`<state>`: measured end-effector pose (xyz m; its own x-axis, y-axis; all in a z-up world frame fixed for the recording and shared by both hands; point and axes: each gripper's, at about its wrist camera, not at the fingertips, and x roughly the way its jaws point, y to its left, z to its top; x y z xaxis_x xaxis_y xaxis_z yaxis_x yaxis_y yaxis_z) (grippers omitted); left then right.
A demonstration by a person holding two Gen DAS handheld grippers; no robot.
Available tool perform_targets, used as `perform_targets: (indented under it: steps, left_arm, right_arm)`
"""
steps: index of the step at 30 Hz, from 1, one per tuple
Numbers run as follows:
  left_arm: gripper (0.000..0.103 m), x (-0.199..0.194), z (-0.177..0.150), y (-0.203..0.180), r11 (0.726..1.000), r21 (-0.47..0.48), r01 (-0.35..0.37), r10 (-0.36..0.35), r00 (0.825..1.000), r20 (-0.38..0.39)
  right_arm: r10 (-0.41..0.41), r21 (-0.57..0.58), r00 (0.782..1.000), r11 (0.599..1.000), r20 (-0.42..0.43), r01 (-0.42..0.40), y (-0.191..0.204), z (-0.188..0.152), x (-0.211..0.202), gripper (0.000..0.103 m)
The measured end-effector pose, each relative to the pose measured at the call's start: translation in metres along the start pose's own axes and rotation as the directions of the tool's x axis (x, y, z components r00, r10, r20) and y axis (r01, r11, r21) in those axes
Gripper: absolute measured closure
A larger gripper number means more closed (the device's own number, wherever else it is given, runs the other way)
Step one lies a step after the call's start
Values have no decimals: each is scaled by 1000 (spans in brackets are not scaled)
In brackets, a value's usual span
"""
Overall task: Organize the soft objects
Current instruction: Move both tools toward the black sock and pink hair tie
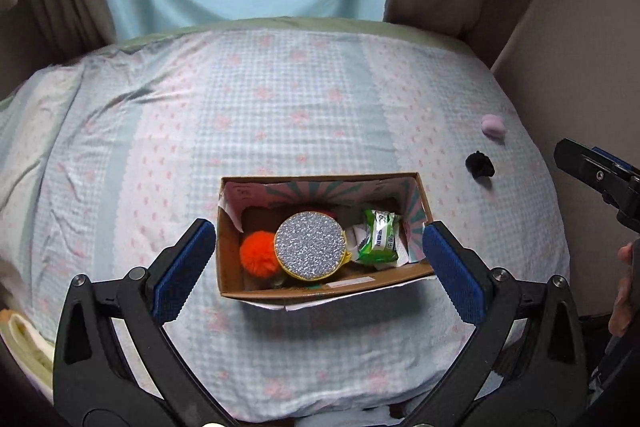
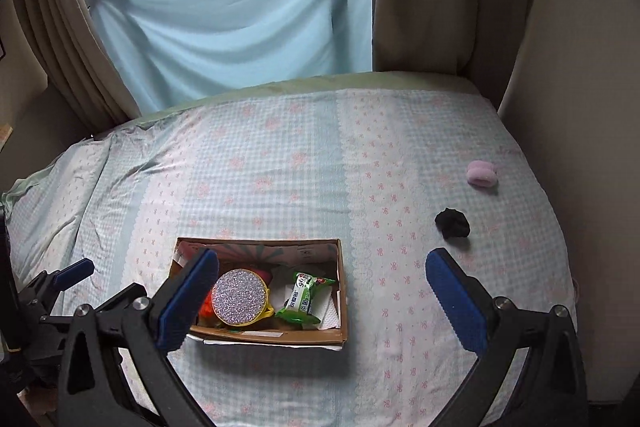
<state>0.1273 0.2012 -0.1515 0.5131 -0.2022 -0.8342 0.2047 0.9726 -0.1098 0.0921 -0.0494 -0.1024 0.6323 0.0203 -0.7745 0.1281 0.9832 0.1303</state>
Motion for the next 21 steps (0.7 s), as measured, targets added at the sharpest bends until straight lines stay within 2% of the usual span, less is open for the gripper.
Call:
perform_targets:
  steps: [7, 12, 17, 21]
  left_arm:
    - [0, -16, 2, -52, 1000, 7, -2, 2, 999, 46]
    - [0, -10, 5, -100, 1000, 5, -20, 19, 998, 52]
    - [0, 11, 9, -151, 999, -2, -50, 50, 998, 49]
    - [0, 40, 16, -196, 998, 4, -55, 55, 998, 30]
  right_arm:
    - [2, 45, 996, 999, 86, -6, -63, -3, -32, 0]
    - [-25, 60, 993, 998, 115, 18, -125, 2, -39, 0]
    - [-42, 57, 993, 998, 106, 36, -188, 11, -27, 0]
    - [-45, 67, 996, 997, 81, 39, -241, 21, -1, 0]
